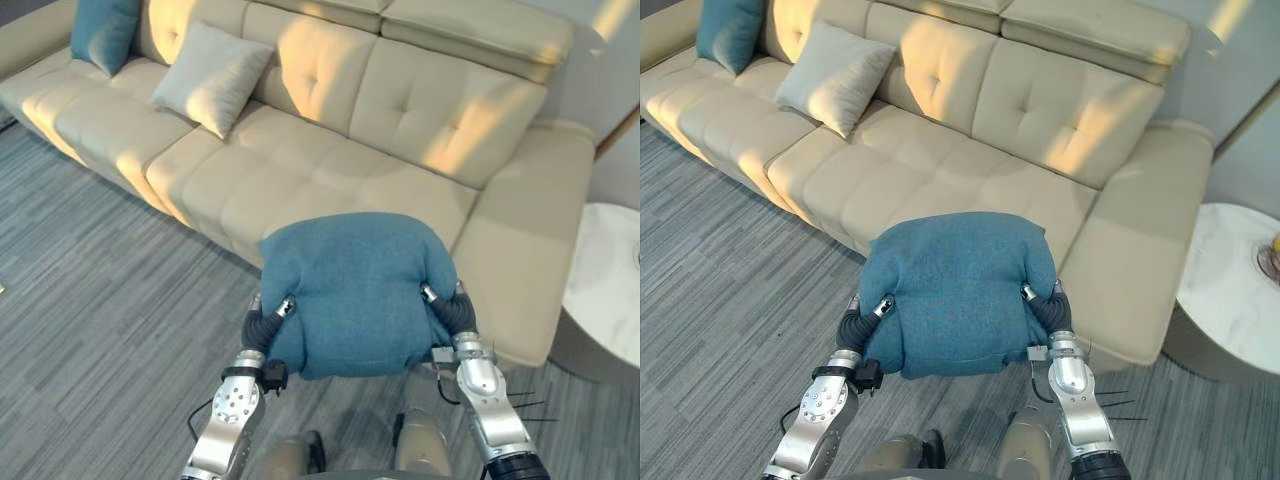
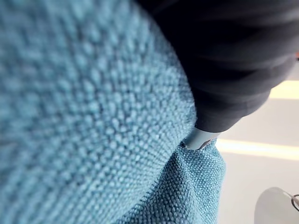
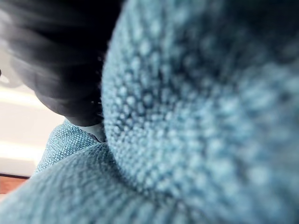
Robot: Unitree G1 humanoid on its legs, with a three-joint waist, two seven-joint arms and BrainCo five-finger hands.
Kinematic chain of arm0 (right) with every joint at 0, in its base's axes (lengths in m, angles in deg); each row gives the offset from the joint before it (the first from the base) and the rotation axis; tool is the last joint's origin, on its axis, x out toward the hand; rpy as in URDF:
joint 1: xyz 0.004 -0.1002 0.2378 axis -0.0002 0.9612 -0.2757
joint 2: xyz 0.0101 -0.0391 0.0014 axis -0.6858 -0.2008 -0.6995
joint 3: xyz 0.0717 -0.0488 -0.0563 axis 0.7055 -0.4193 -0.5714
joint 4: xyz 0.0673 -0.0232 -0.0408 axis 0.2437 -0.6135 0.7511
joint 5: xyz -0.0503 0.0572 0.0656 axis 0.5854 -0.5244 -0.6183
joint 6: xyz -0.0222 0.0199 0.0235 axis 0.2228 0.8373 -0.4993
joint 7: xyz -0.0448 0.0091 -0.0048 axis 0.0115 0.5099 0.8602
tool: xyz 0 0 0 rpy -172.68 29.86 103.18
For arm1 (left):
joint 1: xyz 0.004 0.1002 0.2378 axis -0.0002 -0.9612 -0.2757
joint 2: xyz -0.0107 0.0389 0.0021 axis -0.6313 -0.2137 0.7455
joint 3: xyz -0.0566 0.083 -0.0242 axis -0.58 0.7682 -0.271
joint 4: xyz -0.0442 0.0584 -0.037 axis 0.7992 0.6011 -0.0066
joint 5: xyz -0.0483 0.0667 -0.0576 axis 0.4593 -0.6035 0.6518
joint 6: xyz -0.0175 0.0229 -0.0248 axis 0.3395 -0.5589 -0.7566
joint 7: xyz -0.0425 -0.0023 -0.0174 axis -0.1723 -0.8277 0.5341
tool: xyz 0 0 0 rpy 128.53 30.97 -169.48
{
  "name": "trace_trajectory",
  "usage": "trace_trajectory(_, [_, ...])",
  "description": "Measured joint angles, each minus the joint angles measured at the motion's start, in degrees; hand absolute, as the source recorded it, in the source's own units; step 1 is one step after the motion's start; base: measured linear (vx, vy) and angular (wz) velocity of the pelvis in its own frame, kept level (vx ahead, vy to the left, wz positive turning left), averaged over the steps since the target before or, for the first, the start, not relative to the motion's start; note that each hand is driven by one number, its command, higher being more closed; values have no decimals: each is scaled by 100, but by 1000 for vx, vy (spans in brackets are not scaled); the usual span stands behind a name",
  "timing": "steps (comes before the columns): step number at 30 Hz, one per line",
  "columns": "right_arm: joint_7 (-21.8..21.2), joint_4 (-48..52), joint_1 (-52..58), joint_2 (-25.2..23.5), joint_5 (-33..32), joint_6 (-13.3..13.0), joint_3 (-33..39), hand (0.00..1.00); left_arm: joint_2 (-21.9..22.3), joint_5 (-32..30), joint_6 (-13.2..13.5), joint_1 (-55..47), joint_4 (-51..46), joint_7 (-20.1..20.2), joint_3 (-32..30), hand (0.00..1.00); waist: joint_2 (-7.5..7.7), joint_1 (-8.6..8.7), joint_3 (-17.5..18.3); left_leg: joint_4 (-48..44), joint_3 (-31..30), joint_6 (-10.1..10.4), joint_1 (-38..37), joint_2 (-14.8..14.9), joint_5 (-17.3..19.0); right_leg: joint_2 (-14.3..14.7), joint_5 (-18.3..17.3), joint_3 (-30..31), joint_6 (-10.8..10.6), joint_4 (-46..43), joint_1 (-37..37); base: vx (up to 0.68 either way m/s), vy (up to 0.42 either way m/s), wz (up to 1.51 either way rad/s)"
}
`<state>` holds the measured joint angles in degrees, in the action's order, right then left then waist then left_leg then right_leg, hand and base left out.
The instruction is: Pick up cushions and gather them together orderly.
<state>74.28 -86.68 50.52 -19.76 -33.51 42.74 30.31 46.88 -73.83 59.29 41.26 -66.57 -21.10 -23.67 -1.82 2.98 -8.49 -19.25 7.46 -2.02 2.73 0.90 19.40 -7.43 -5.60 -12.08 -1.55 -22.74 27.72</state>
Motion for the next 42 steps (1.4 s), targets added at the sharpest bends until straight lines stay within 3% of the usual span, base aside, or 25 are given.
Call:
trace_trajectory(1, [-1,-4,58,4,-36,-1,1,100,-24,-2,0,-3,6,2,37,100,50,12,29,103,-28,158,-244,-32,86,135,525,-207,153,754,-71,484,-96,39])
trace_trajectory(2, [0,-2,110,-5,-51,-2,4,100,-54,-2,0,-5,11,2,70,100,125,26,67,146,-83,228,-364,-107,126,147,842,-212,274,955,-77,524,-137,74])
trace_trajectory(3, [0,-7,249,11,-71,-5,53,100,-44,-10,1,18,97,18,175,100,134,172,132,159,-261,429,-561,-139,246,122,1437,-121,658,781,-64,525,-200,72])
trace_trajectory(4, [-39,-23,290,94,-102,14,177,100,101,-60,-6,37,190,37,217,100,-112,193,185,-105,-294,614,-461,132,217,244,1125,-340,636,577,-86,620,-228,61])
trace_trajectory(5, [-70,-22,289,103,-109,18,204,100,141,-81,-6,63,204,66,218,100,-159,190,187,-383,-254,810,-345,210,182,328,1034,-373,604,591,-129,606,-235,8])
trace_trajectory(6, [-93,13,333,99,-112,58,232,100,154,-101,-9,111,236,125,219,100,-165,163,189,-1163,-163,1129,-88,470,-7,540,896,-380,668,656,-327,501,-178,-22])
trace_trajectory(7, [-87,206,500,113,-114,141,243,100,164,-109,-25,111,298,163,223,100,-186,105,176,-2183,-57,1247,164,799,-381,795,760,-352,768,781,-717,505,-171,-36])
trace_trajectory(8, [-81,337,615,109,-114,150,243,100,163,-109,-38,92,336,182,231,100,-189,63,171,-2648,11,1212,230,997,-453,916,698,-328,798,865,-971,466,-121,-51])
trace_trajectory(9, [-60,704,870,92,-122,150,248,100,164,-108,-49,35,341,202,247,100,-167,10,173,-3276,275,1044,349,1270,-357,1052,590,-224,820,996,-1390,339,-64,-45])
trace_trajectory(10, [-37,923,986,91,-134,146,258,100,170,-108,-48,27,338,221,249,100,-139,-24,182,-3396,445,903,436,1356,-278,1074,536,-160,823,1042,-1514,358,-59,-60])
trace_trajectory(12, [18,1570,1117,76,-138,91,347,100,216,-108,8,64,243,235,240,100,-77,-71,217,-3086,805,359,942,1521,56,1080,397,232,782,1120,-1669,291,-19,-73])
trace_trajectory(13, [21,1645,1098,69,-137,90,358,100,245,-110,15,67,207,234,233,100,-70,-83,216,-2894,796,330,1076,1520,101,1084,381,370,763,1113,-1673,302,70,-90])
trace_trajectory(15, [25,1664,993,36,-136,89,368,100,343,-112,30,57,180,233,176,100,-32,-173,201,-1976,329,352,1240,1311,93,1127,329,934,701,1119,-1832,235,139,-128])
trace_trajectory(16, [26,1626,954,3,-136,90,367,100,340,-115,31,44,180,233,173,100,-8,-275,191,-1403,-202,467,1249,1078,25,1162,253,1316,660,1094,-1883,124,164,-163])
trace_trajectory(19, [25,1257,764,-67,-92,89,342,100,332,-126,33,-110,184,219,163,100,-35,-374,220,-382,-1139,893,1117,854,-276,1292,181,2167,447,1045,-1937,151,351,-178])
trace_trajectory(20, [24,1037,635,-56,3,95,324,100,331,-135,33,-193,201,216,163,100,-186,-370,290,-133,-1164,1120,984,910,-604,1448,144,2561,332,1028,-1938,115,413,-209])
trace_trajectory(21, [23,782,496,-104,62,113,194,100,289,-135,33,-299,230,176,114,100,-126,-376,311,-181,-921,985,812,891,-811,1452,137,2920,271,1029,-1953,129,425,-208])
trace_trajectory(23, [22,676,489,-152,73,116,83,100,177,-135,33,-315,344,130,83,100,69,-343,417,-105,-354,813,708,849,-809,1276,181,3120,27,1032,-1834,140,332,-150])
trace_trajectory(24, [18,591,394,-145,72,115,9,100,134,-138,33,-304,439,131,0,100,182,-267,453,2,65,694,616,796,-833,1093,227,2965,-51,991,-1683,157,337,-187])
trace_trajectory(25, [-5,354,151,-141,71,119,-131,100,124,-141,30,-311,564,131,-156,100,268,-258,466,150,577,632,392,722,-867,842,321,2323,-143,1024,-1574,101,228,-163])
trace_trajectory(26, [-10,299,100,-143,71,119,-152,100,125,-140,30,-311,587,131,-188,100,270,-262,467,163,667,632,354,709,-867,788,328,2179,-134,1046,-1572,75,175,-157])
trace_trajectory(28, [-19,-21,-70,-160,65,120,-298,100,95,-203,28,-305,674,128,-331,100,216,-239,442,368,1060,621,35,645,-873,501,487,1196,-4,1173,-1621,48,75,-100])
trace_trajectory(37, [-109,-447,-110,-71,113,120,-319,100,92,-581,27,-303,698,118,-319,100,172,-224,451,1001,786,583,-158,617,-1096,607,949,929,127,2185,-2040,47,-22,-2])
trace_trajectory(42, [19,-1090,-861,-83,321,129,-537,100,98,-753,20,277,1396,-199,-499,100,156,-292,385,1008,656,529,484,538,-1227,530,1370,812,141,2556,-1622,-94,-10,12])
